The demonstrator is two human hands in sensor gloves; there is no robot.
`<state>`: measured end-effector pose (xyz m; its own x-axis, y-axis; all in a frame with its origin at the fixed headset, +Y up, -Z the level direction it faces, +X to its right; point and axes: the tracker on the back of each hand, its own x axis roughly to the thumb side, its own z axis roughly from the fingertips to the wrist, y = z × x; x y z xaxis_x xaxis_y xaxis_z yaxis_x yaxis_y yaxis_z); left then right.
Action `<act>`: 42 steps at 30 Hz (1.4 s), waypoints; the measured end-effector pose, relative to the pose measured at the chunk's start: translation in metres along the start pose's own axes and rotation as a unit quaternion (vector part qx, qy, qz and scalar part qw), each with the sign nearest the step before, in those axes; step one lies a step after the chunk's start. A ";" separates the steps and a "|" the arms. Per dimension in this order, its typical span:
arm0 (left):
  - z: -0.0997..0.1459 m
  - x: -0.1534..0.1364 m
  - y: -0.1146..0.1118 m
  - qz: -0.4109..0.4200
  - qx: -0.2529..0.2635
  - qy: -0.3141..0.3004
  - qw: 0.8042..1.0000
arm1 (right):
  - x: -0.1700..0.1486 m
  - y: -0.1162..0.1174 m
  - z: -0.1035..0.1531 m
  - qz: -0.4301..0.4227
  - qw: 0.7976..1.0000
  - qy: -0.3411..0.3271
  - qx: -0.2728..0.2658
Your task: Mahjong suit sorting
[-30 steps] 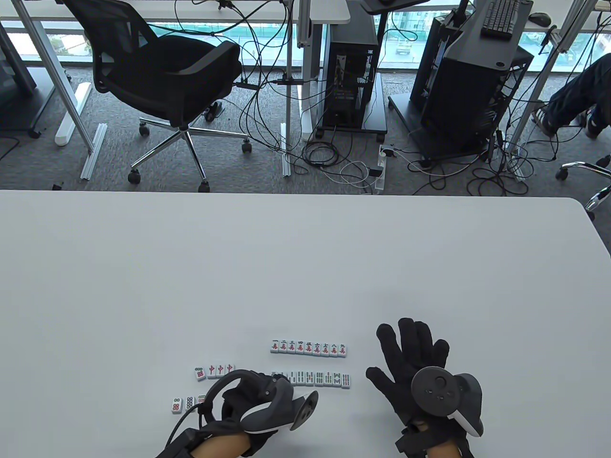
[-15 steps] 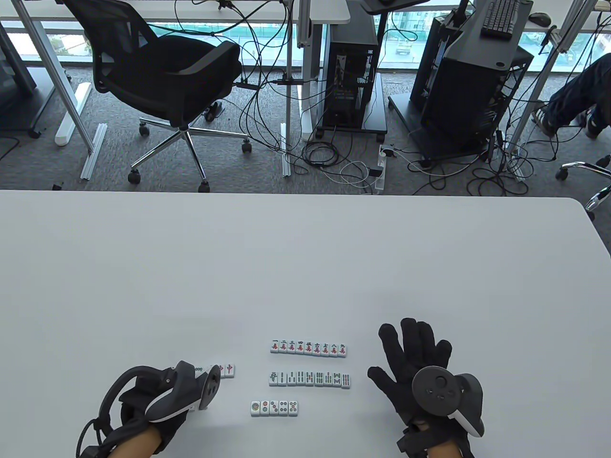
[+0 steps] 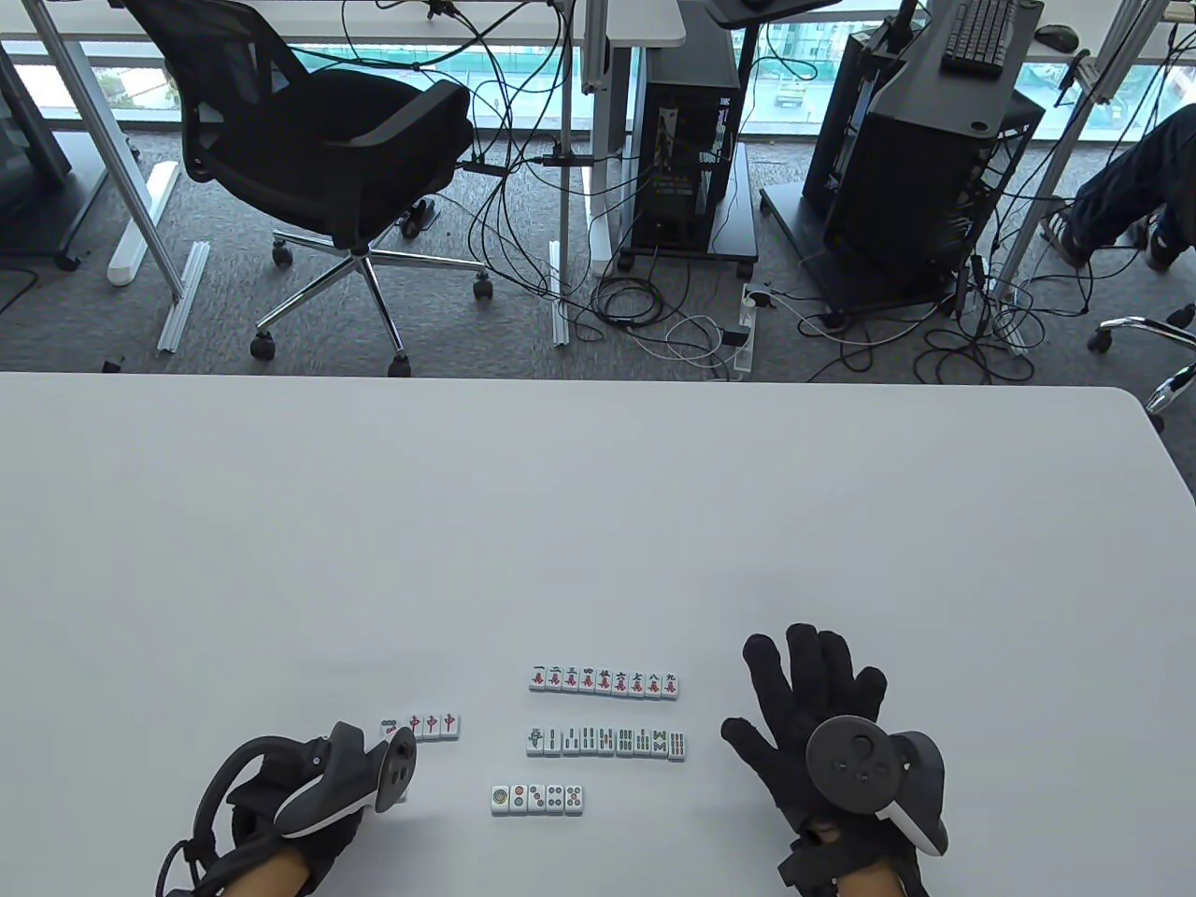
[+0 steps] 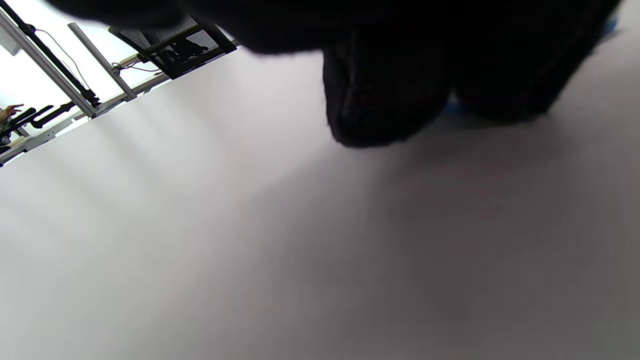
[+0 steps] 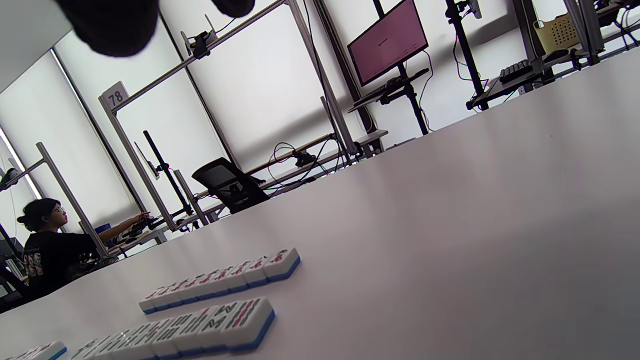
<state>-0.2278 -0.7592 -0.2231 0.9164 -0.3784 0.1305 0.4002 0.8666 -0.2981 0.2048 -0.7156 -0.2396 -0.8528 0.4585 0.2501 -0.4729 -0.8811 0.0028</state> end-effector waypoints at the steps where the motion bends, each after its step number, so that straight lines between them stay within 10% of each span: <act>1: 0.001 -0.002 0.002 -0.001 -0.001 0.006 1.000 | 0.000 0.000 0.000 0.000 1.000 -0.001 0.000; 7: 0.007 0.006 0.042 0.049 0.055 0.001 0.997 | 0.000 0.001 0.000 -0.001 1.000 -0.002 0.003; 18: 0.003 0.122 0.116 0.084 0.134 -0.156 0.975 | 0.000 0.000 0.000 -0.010 1.000 -0.004 -0.003; 27: -0.005 0.185 0.111 0.018 0.112 -0.199 0.973 | 0.000 0.000 0.000 -0.022 1.000 -0.009 -0.004; 42: -0.008 0.194 0.089 -0.040 0.093 -0.208 0.973 | 0.000 0.001 0.000 -0.021 1.000 -0.010 0.002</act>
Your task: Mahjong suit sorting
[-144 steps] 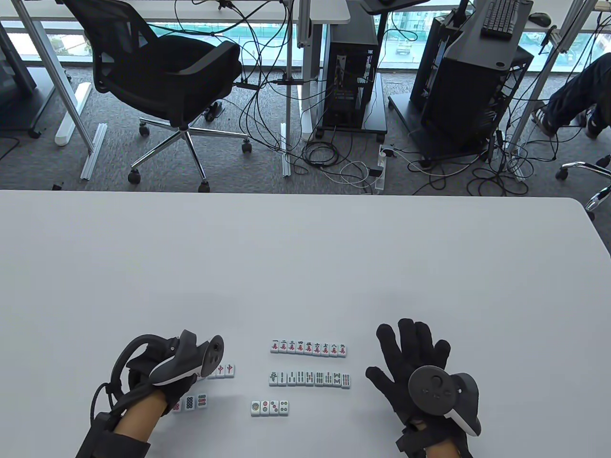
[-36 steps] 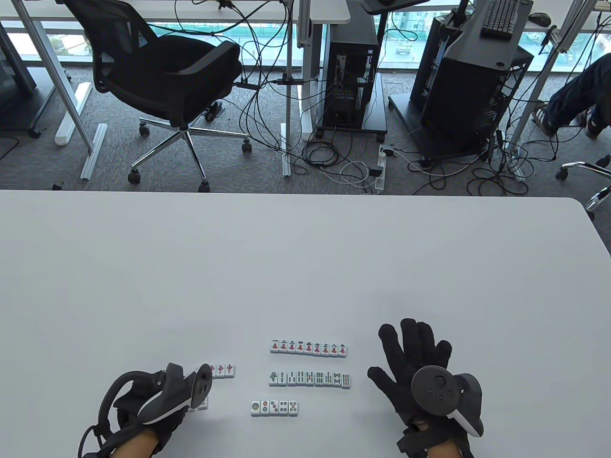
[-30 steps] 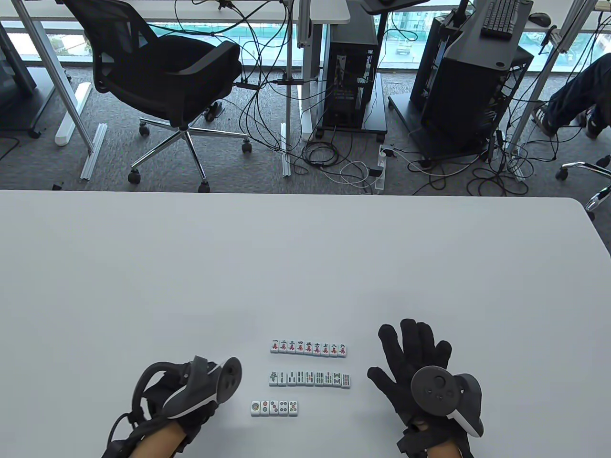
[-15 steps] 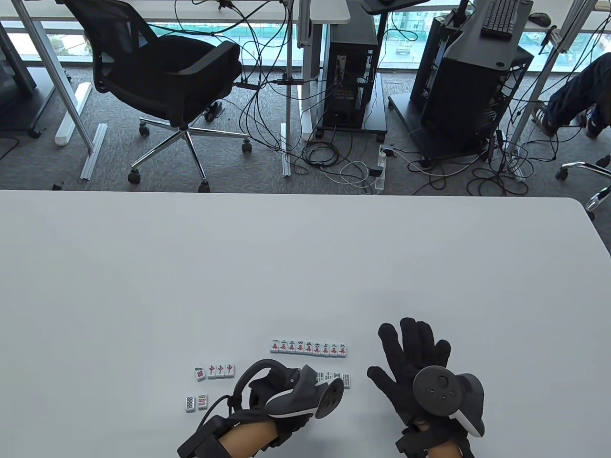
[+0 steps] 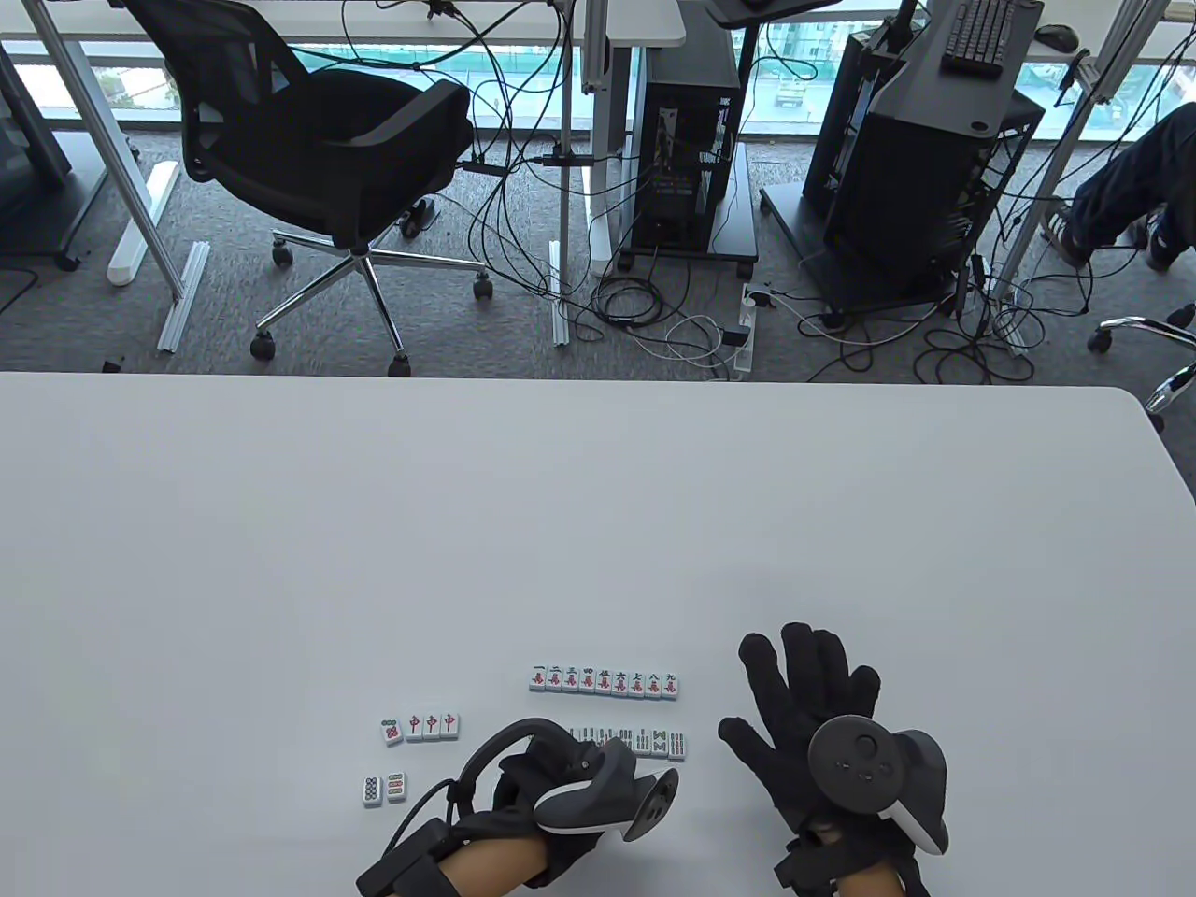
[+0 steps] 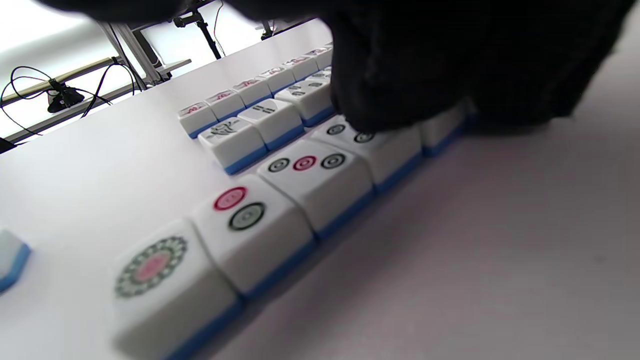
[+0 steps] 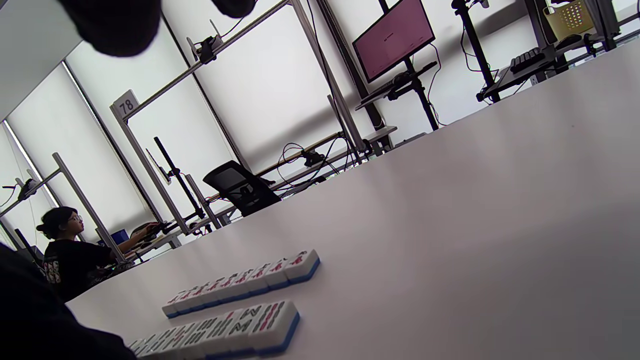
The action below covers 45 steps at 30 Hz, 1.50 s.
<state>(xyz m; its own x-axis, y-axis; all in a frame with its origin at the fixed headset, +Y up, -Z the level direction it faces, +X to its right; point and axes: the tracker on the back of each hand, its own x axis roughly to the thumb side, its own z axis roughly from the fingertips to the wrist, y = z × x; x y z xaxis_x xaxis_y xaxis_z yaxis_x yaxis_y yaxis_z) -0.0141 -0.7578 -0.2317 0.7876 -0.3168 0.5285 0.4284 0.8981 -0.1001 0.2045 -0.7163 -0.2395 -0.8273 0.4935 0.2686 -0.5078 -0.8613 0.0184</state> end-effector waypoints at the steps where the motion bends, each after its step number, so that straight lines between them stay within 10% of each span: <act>1: 0.000 0.000 0.000 0.000 -0.003 0.001 1.000 | 0.000 0.000 0.000 0.000 1.000 0.000 0.001; 15: 0.041 -0.097 0.024 0.070 0.036 0.100 0.992 | 0.001 0.001 -0.001 0.004 1.000 0.001 0.004; 25: 0.055 -0.183 -0.027 0.108 -0.035 0.247 0.962 | 0.001 0.001 -0.001 0.008 1.000 0.003 0.006; 35: 0.046 -0.183 -0.075 0.127 -0.105 0.246 0.955 | 0.001 0.003 -0.001 0.012 1.000 0.005 0.011; 45: 0.043 -0.184 -0.074 0.103 -0.095 0.265 0.954 | 0.002 0.002 -0.001 0.009 1.000 0.005 0.009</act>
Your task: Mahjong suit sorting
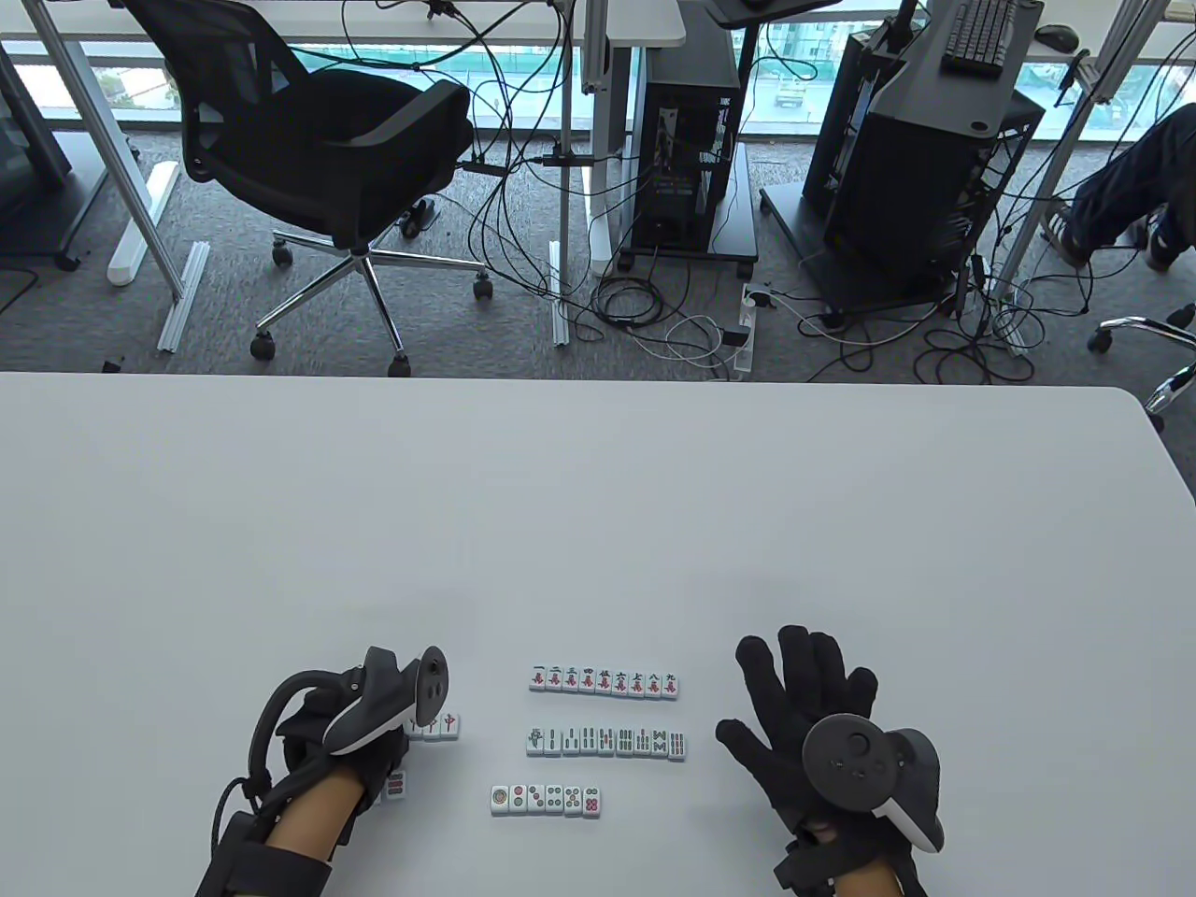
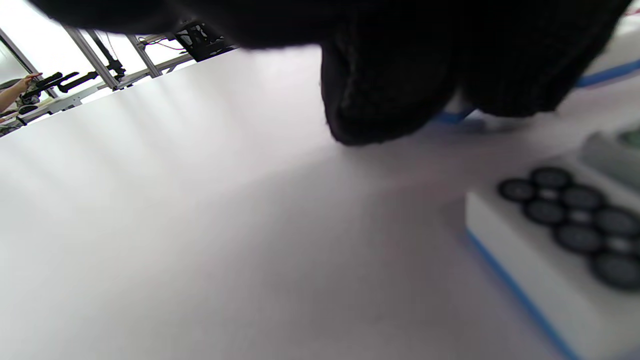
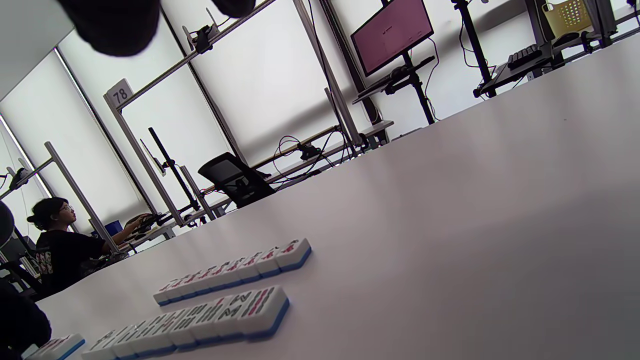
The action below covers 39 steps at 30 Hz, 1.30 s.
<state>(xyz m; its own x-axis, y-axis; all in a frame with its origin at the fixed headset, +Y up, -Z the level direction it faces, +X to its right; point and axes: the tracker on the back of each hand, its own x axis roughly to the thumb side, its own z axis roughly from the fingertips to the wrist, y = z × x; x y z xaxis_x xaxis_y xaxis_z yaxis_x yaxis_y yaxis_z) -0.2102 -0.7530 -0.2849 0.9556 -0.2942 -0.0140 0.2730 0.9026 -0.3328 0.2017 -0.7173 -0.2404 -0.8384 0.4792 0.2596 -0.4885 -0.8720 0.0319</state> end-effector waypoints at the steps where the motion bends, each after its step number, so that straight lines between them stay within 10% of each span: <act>1: 0.001 -0.002 0.003 0.007 0.004 0.006 1.000 | 0.000 0.000 0.000 -0.001 1.000 0.000 0.000; 7: 0.017 0.012 0.041 0.061 0.058 -0.013 0.996 | 0.000 0.000 0.000 -0.002 1.000 0.000 0.000; 21: 0.070 0.179 0.061 0.002 0.100 -0.276 0.956 | -0.001 -0.001 0.001 -0.007 1.000 -0.001 -0.005; 39: 0.070 0.204 0.038 -0.095 0.115 -0.279 0.949 | 0.000 0.000 0.001 -0.011 1.000 -0.005 -0.001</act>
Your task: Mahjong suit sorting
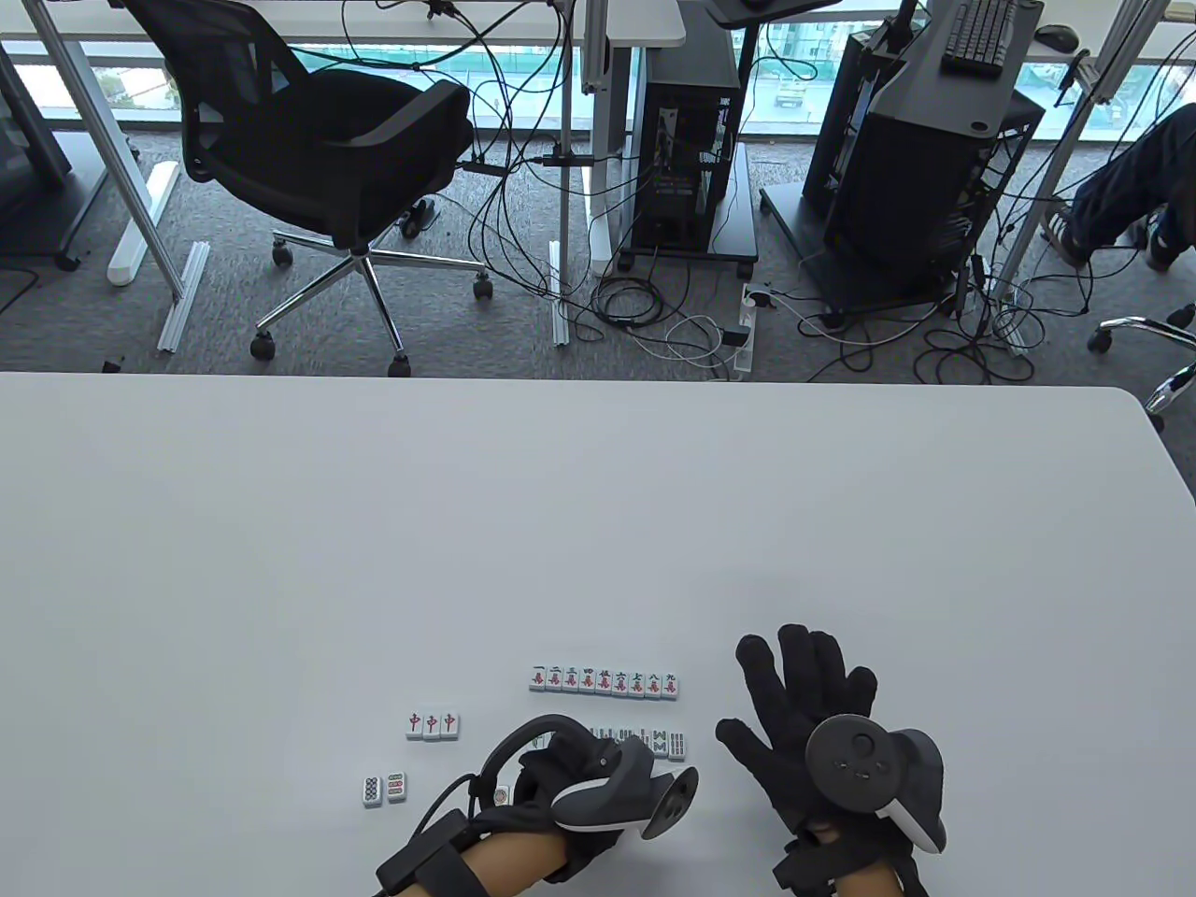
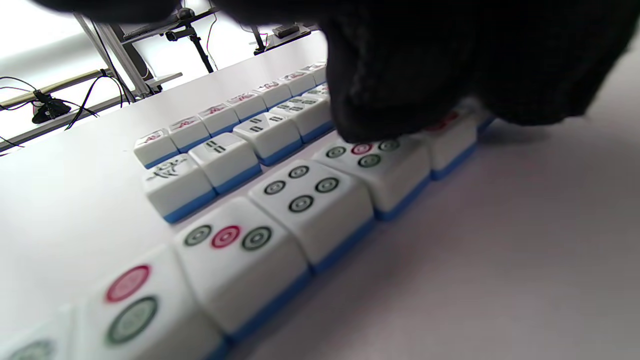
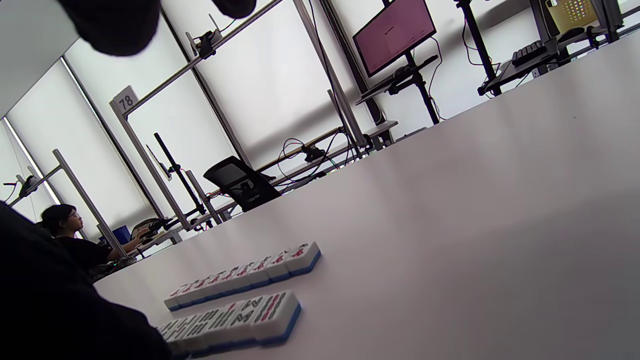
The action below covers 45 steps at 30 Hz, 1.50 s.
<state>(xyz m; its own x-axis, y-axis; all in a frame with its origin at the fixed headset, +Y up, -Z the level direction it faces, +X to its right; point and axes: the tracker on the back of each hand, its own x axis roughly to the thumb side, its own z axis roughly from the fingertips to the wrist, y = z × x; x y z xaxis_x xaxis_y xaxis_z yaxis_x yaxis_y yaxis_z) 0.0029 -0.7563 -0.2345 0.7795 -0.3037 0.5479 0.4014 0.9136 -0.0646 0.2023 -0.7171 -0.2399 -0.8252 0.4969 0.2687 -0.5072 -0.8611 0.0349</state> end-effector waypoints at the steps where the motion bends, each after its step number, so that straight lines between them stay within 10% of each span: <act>1: 0.000 0.000 -0.001 -0.004 0.002 0.001 1.000 | 0.000 0.000 0.000 0.000 1.000 0.000 0.001; 14: 0.019 -0.034 0.009 0.028 0.008 0.024 0.999 | 0.000 0.001 0.000 0.003 1.000 0.001 0.003; 30: 0.098 -0.185 -0.033 0.069 -0.047 0.217 0.973 | 0.001 0.003 -0.001 0.014 1.000 0.004 0.010; 45: 0.107 -0.169 -0.092 0.090 -0.109 0.178 0.974 | 0.001 0.005 -0.001 0.022 1.000 0.013 0.015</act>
<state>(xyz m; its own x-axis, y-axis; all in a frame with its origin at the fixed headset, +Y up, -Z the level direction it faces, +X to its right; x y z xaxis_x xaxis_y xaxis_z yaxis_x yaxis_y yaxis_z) -0.2172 -0.7600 -0.2321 0.9484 -0.2534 0.1907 0.3050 0.8934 -0.3298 0.1988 -0.7204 -0.2404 -0.8527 0.4615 0.2449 -0.4635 -0.8845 0.0529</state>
